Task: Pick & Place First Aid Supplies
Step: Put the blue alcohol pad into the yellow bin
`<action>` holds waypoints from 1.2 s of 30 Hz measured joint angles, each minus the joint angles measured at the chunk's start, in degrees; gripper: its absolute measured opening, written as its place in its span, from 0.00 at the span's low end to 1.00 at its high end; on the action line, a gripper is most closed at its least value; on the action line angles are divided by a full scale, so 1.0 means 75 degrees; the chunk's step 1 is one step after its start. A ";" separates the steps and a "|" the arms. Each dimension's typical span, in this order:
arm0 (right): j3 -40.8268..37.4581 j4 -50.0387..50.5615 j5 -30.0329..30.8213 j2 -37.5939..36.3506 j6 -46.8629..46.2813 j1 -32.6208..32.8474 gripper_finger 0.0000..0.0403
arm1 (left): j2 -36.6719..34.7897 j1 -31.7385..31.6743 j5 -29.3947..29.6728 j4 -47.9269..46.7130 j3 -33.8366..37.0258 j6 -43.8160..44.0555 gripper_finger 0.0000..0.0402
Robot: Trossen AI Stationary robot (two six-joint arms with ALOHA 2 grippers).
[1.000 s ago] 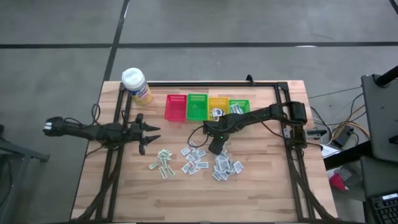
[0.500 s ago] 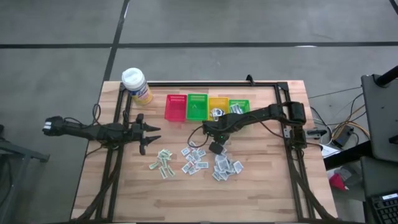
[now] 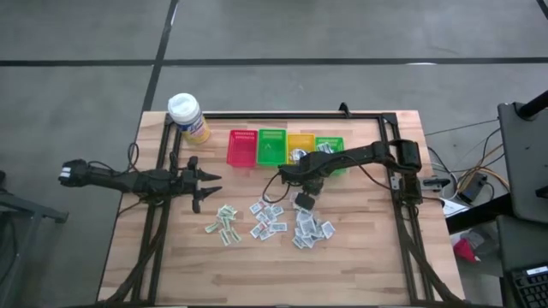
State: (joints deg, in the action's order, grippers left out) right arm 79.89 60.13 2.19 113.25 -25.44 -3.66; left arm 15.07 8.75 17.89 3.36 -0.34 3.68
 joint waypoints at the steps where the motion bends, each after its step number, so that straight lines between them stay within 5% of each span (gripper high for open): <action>1: 0.0036 0.0111 -0.0203 -0.0011 0.0001 0.0000 0.02 | 0.0003 0.0000 0.0000 0.0000 0.0000 0.0000 0.39; 10: 0.0283 -0.0136 -0.1288 -0.0062 0.0519 -0.0002 0.02 | 0.0012 0.0000 0.0000 0.0003 0.0000 0.0008 0.39; 26: 0.0663 -0.3368 -0.9081 -0.0072 0.2658 -0.0380 0.02 | 0.0012 0.0000 0.0000 0.0003 0.0000 0.0175 0.39; 30: 0.0663 -0.4596 -0.9719 -0.0072 0.2390 -0.0490 0.02 | 0.0012 0.0000 0.0000 0.0003 0.0000 0.0175 0.39; 36: 0.0685 -0.6675 -0.9356 -0.0075 0.1433 -0.0700 0.02 | 0.0012 -0.0002 0.0000 0.0003 0.0000 0.0170 0.39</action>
State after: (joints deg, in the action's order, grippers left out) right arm 85.03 10.07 -67.98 112.68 -14.68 -8.91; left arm 15.16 8.74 17.89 3.38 -0.34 4.96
